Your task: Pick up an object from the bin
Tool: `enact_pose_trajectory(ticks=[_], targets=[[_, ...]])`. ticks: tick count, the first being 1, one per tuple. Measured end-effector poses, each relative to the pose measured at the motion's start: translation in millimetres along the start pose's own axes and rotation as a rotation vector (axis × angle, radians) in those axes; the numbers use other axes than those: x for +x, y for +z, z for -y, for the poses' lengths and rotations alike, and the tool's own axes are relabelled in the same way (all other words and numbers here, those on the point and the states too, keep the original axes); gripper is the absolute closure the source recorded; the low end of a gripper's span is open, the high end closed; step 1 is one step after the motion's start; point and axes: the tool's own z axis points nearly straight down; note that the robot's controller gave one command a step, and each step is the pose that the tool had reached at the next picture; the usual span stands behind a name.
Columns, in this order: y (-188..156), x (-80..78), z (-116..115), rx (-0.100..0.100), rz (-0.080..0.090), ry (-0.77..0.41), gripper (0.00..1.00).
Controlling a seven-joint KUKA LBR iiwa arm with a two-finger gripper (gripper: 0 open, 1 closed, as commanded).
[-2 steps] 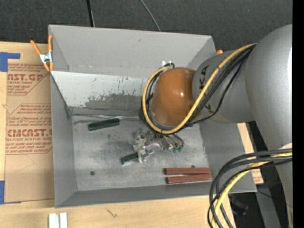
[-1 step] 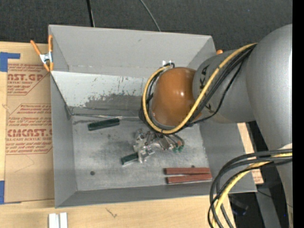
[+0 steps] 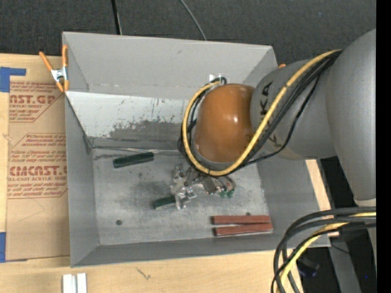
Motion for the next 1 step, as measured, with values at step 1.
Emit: enact_pose_trajectory(ticks=[1], targets=[[-143.5, -16.6, -8.2, 0.0, -0.001, -0.124, 1.0]])
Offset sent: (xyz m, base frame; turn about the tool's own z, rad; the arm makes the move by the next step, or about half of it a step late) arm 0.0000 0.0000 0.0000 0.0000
